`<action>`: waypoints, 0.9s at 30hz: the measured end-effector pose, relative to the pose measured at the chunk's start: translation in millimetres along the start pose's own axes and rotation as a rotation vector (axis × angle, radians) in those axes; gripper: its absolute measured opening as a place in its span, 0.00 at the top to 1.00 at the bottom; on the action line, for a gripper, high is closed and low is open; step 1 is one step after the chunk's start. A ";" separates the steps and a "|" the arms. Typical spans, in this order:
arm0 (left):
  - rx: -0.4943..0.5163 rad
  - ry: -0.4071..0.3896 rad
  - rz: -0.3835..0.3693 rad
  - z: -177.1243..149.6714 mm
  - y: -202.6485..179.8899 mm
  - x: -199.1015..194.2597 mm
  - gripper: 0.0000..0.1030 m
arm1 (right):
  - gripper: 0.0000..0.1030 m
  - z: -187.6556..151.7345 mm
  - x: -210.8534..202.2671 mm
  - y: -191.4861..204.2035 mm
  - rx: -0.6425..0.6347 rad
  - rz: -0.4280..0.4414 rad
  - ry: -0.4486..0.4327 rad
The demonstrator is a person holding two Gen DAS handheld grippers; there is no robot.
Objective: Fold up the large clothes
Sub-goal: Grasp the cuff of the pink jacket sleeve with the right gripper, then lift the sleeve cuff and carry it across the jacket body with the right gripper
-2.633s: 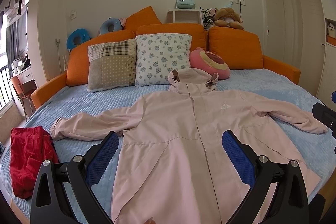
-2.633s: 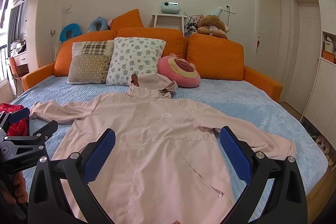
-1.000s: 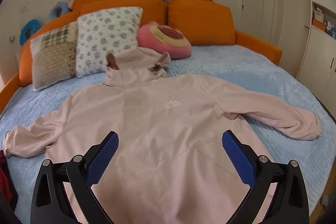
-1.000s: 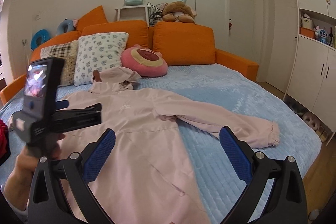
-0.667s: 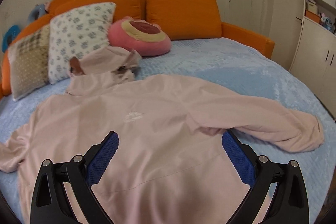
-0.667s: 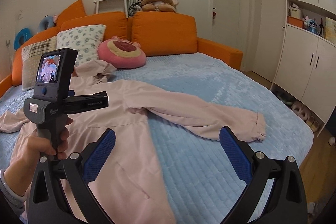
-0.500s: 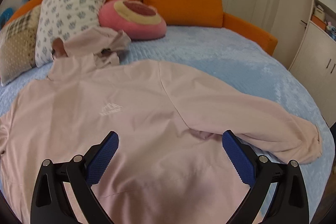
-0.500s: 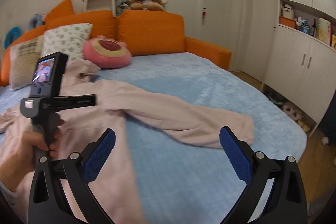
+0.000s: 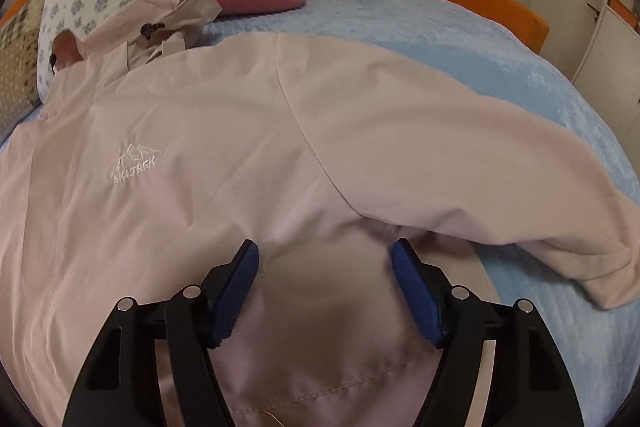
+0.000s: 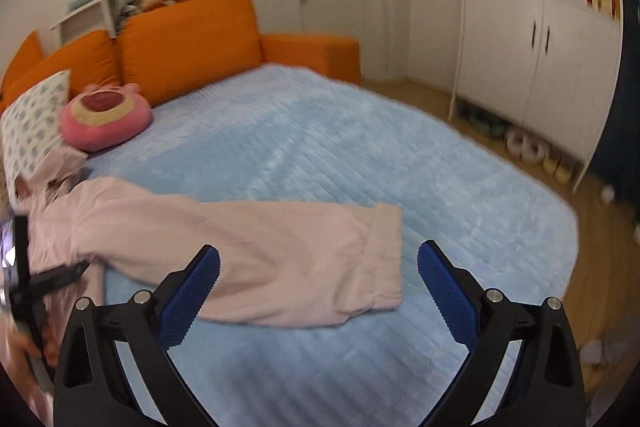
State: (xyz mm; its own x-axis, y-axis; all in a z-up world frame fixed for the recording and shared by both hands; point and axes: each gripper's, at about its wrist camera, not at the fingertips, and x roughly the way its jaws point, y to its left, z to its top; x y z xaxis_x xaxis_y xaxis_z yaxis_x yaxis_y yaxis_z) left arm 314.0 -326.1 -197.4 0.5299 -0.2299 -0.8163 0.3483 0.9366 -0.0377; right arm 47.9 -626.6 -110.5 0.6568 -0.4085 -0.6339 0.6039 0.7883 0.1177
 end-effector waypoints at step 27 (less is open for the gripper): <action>0.020 -0.036 0.030 -2.6 -4.2 0.6 0.28 | 0.77 11.5 126.0 -45.0 0.288 0.064 0.337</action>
State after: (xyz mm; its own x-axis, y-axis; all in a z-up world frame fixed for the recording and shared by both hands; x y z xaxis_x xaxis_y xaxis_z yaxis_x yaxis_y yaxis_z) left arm 310.9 -329.5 -199.2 0.5678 -0.2119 -0.7954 0.3469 0.9379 -0.0022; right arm 108.7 -718.8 -186.9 0.5415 -0.1531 -0.8266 0.6995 0.6275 0.3420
